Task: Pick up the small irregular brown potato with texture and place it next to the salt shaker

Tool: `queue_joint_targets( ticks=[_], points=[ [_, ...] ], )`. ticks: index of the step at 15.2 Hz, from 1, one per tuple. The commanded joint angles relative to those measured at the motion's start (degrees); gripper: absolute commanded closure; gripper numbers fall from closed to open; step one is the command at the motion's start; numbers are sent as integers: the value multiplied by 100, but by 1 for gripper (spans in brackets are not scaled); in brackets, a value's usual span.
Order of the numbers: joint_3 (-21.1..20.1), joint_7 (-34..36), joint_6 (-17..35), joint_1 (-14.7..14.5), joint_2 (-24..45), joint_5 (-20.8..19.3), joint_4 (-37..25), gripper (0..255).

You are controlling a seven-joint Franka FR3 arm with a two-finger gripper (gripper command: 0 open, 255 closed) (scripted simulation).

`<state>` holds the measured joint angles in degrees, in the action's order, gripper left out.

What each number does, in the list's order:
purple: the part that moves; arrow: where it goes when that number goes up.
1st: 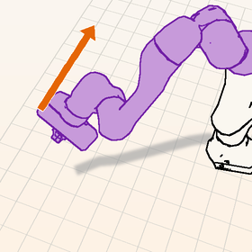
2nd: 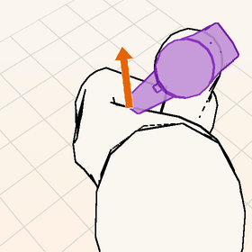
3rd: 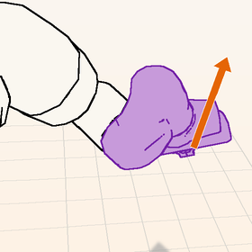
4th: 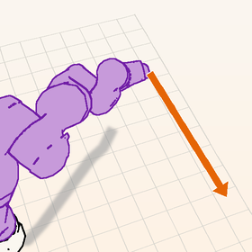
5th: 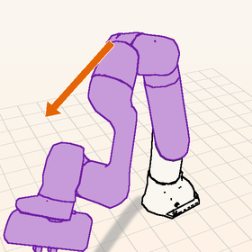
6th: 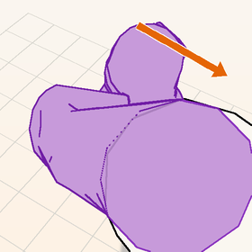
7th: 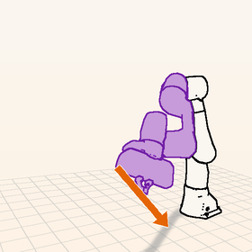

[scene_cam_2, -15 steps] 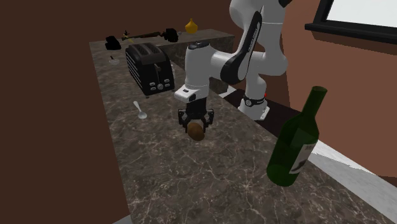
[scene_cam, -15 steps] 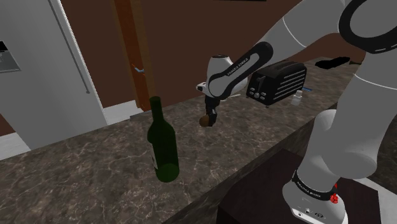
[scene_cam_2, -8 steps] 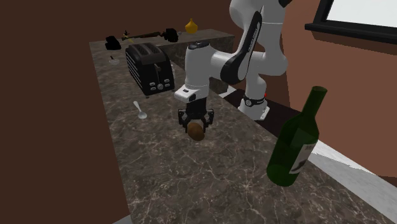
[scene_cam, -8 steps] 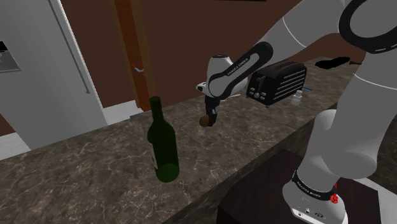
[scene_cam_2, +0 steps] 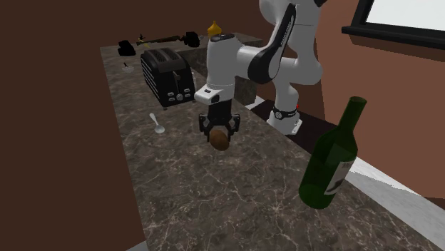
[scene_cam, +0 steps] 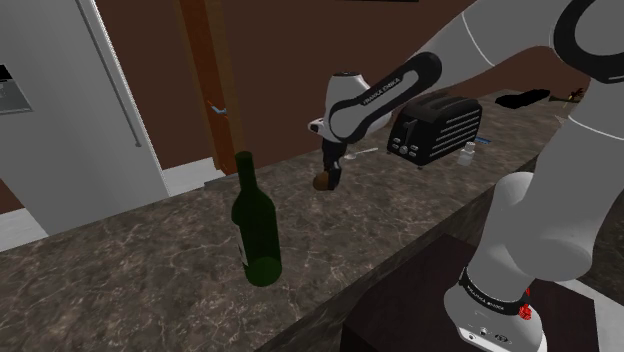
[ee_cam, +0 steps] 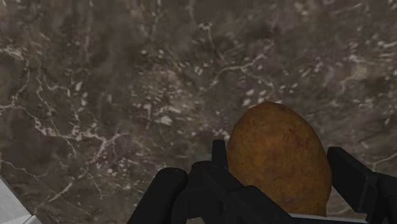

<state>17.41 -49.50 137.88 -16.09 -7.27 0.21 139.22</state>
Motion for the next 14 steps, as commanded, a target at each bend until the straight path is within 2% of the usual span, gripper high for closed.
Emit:
queue_joint_targets(
  ticks=[1,14],
  points=[
    [-13,44,-187,9,-125,-55,-66,255],
    [-95,203,-1247,38,-643,-221,-626,255]
  ],
)
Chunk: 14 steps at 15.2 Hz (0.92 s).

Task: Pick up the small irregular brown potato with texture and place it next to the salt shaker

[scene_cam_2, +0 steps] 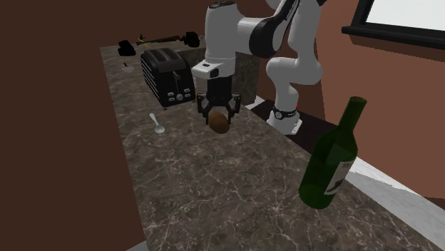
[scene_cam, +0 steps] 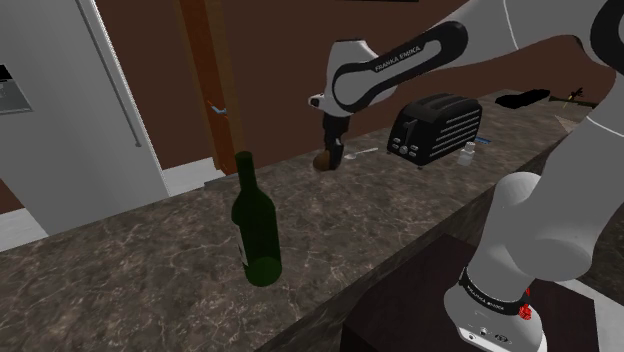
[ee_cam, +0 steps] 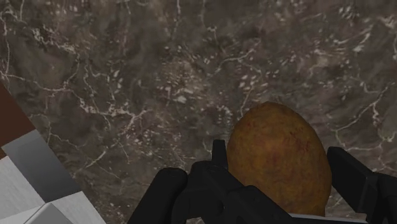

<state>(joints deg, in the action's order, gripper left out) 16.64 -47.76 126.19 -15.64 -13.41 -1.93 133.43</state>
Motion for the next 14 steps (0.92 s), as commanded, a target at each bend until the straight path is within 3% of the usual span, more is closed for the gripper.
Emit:
queue_joint_targets(
  ticks=[1,10,14],
  points=[
    [-25,37,-158,-6,-58,-13,-98,255],
    [-73,90,-813,-6,-251,-51,-566,255],
    [146,-228,-882,239,-858,-272,-48,255]
  ],
)
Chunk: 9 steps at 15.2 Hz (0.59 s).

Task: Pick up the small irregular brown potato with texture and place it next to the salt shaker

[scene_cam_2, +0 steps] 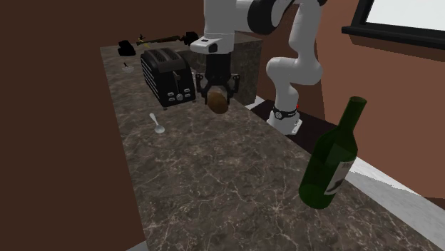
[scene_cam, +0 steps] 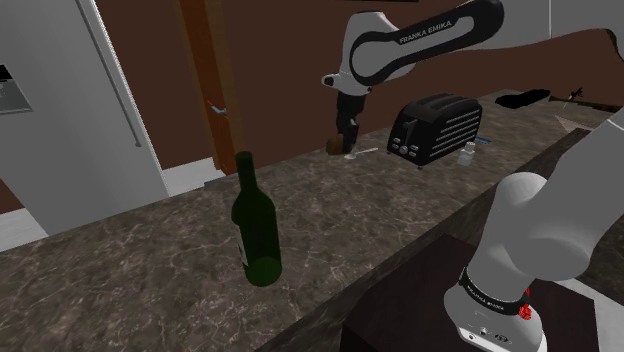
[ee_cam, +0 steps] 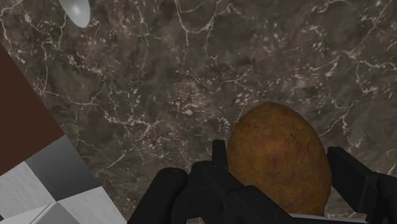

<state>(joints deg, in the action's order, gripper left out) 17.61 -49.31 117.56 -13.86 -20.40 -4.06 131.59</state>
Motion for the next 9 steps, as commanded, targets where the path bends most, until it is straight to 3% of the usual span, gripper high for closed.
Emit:
queue_joint_targets(
  ticks=[1,9],
  points=[
    [109,-159,-46,127,-305,-119,249,255],
    [654,-930,-360,732,-1343,-651,917,255]
  ],
)
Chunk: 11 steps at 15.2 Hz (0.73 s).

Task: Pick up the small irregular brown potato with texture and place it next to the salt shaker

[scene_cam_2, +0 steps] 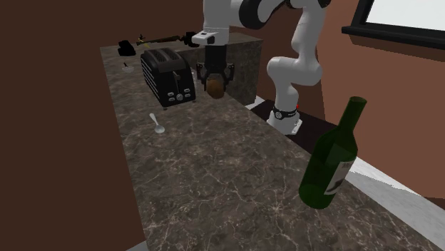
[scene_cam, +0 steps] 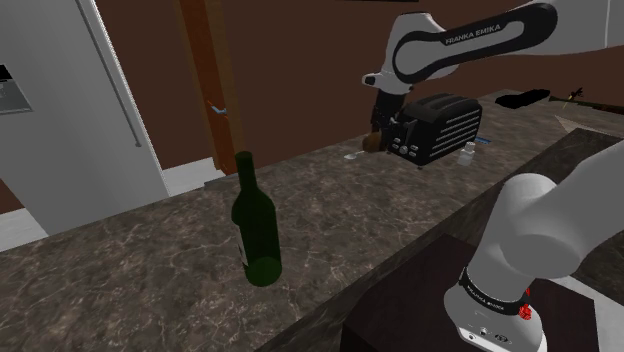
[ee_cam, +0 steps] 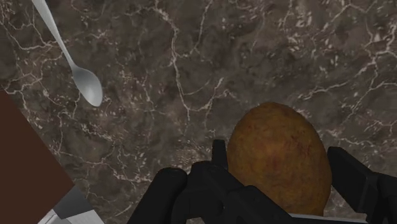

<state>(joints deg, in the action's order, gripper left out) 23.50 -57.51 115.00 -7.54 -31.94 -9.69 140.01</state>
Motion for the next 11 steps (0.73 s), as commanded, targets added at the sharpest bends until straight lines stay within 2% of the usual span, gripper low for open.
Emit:
queue_joint_targets(
  ticks=[1,11],
  points=[
    [141,-219,-152,183,-298,-160,128,255],
    [1036,-1449,-638,984,-1056,-877,273,255]
  ],
)
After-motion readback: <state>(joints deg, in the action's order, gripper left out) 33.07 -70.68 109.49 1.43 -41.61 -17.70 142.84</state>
